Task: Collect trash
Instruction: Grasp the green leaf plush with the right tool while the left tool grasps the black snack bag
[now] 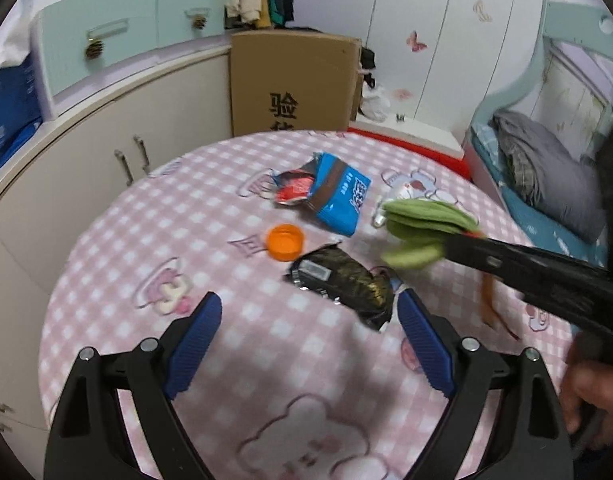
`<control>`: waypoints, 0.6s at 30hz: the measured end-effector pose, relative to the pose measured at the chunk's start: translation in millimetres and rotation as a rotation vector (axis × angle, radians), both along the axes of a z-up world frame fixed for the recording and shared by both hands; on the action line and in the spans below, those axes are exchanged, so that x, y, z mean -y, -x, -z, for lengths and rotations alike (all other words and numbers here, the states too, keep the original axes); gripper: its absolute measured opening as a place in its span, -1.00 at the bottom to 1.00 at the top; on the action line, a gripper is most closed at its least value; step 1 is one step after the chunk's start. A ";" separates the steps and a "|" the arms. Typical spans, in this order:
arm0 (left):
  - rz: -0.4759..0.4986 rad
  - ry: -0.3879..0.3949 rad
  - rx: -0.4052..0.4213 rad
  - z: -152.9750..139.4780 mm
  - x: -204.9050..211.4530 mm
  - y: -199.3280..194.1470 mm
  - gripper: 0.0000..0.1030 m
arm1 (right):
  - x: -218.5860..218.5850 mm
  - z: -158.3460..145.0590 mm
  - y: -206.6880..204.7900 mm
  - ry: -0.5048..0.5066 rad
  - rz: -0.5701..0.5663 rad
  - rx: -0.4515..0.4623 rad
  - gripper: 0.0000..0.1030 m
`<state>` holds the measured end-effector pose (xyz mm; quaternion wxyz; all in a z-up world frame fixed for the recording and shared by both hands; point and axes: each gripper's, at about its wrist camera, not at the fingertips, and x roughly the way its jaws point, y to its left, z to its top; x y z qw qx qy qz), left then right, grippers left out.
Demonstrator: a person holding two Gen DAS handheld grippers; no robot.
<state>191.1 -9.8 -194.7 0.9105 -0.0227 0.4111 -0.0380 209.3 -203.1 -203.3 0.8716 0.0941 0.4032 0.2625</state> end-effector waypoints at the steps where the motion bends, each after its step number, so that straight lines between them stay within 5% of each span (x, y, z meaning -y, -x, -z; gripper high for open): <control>1: -0.002 -0.002 -0.006 2.0 3.2 -3.6 0.70 | 7.1 0.8 3.4 0.006 0.011 -0.002 -0.63; 6: -0.023 -0.053 -0.030 18.1 22.1 -26.4 0.69 | 31.2 10.9 15.9 0.055 0.057 -0.026 -0.51; 7: -0.020 -0.062 -0.032 21.0 25.6 -29.6 0.69 | 33.8 13.7 17.4 0.059 0.063 -0.033 -0.38; 8: -0.017 -0.065 -0.042 24.3 26.6 -32.7 0.52 | 36.1 14.8 19.1 0.061 0.067 -0.032 0.09; 9: -0.002 -0.044 -0.059 28.4 27.5 -34.4 0.39 | 35.9 14.9 20.6 0.072 0.075 -0.025 0.29; 13: 0.049 -0.012 -0.057 31.7 31.6 -32.3 -0.26 | 29.8 12.6 20.0 0.118 0.072 0.003 0.29; 17: 0.086 0.018 -0.053 30.9 30.4 -25.0 -0.54 | 14.4 19.5 8.4 0.180 0.054 0.003 0.26; 18: 0.095 0.031 -0.052 30.8 28.6 -23.4 -0.60 | 10.2 22.3 6.5 0.198 0.046 0.002 -0.04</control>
